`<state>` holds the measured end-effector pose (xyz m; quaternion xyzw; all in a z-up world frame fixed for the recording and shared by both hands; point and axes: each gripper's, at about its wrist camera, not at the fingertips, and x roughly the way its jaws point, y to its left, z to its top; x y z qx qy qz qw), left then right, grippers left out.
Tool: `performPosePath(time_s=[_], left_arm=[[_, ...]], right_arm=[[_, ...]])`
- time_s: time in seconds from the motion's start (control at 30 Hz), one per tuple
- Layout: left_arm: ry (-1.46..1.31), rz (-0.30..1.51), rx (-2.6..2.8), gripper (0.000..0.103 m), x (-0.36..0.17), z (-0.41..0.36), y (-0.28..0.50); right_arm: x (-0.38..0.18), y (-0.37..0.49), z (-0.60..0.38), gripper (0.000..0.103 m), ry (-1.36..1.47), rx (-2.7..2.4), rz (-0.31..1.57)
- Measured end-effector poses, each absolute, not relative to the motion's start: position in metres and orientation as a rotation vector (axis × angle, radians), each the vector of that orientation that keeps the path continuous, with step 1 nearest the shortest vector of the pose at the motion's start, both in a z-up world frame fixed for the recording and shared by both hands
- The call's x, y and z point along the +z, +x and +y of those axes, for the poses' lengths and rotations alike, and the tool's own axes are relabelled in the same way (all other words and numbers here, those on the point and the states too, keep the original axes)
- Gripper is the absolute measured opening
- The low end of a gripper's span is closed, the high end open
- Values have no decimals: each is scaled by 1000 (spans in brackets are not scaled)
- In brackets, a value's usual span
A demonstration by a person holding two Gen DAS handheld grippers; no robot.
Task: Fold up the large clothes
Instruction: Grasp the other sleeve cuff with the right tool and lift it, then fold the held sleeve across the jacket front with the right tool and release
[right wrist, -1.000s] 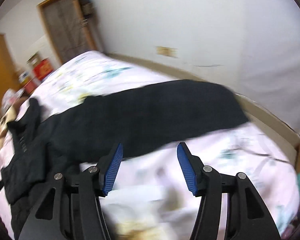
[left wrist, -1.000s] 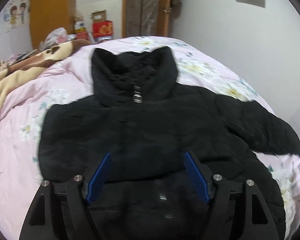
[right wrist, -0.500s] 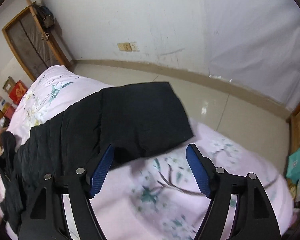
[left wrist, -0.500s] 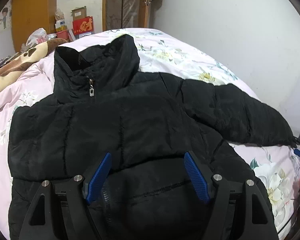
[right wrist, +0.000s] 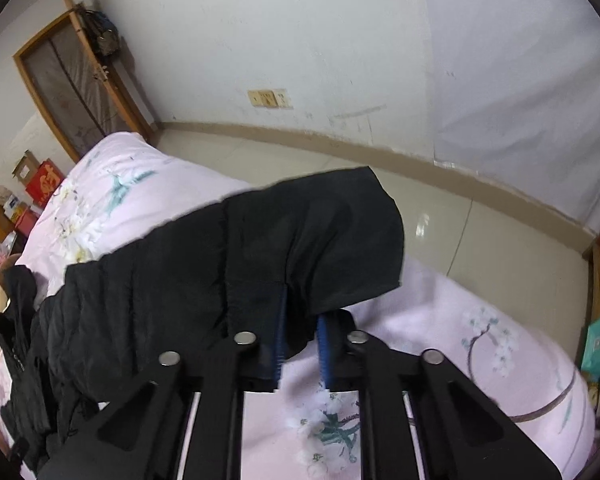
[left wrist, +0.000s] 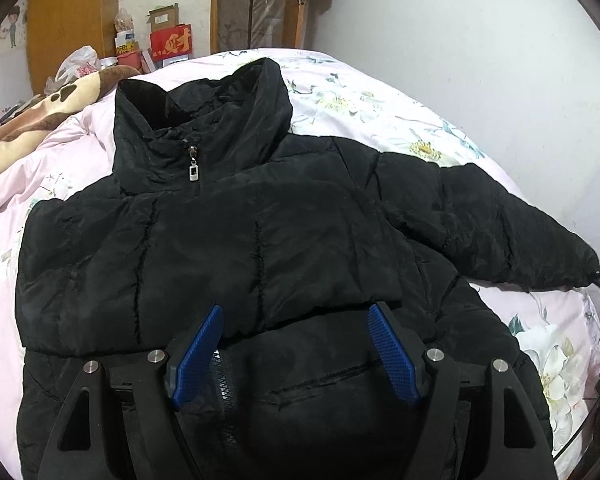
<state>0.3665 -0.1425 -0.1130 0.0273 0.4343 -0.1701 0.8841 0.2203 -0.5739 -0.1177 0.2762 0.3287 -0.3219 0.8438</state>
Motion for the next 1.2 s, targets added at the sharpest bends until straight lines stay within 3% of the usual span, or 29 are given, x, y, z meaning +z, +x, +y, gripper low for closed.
performPosePath(time_s=[0.37,0.53,0.83,1.2], left_arm=[[-13,876,-343,75,-88,-114,366],[-39,863,-322,75,-80,-92,368],[-87,851,-269,75,-80,-45,371],[-156,904,-277,75,-101,-8,381]], right_arm=[[-27,246,-488,7,329,-435,522],[-10,268,-433,7,211,-318,500],[-26,307,-338,6,134,-114,552],[-94,342,-229,6,-6,68,713]])
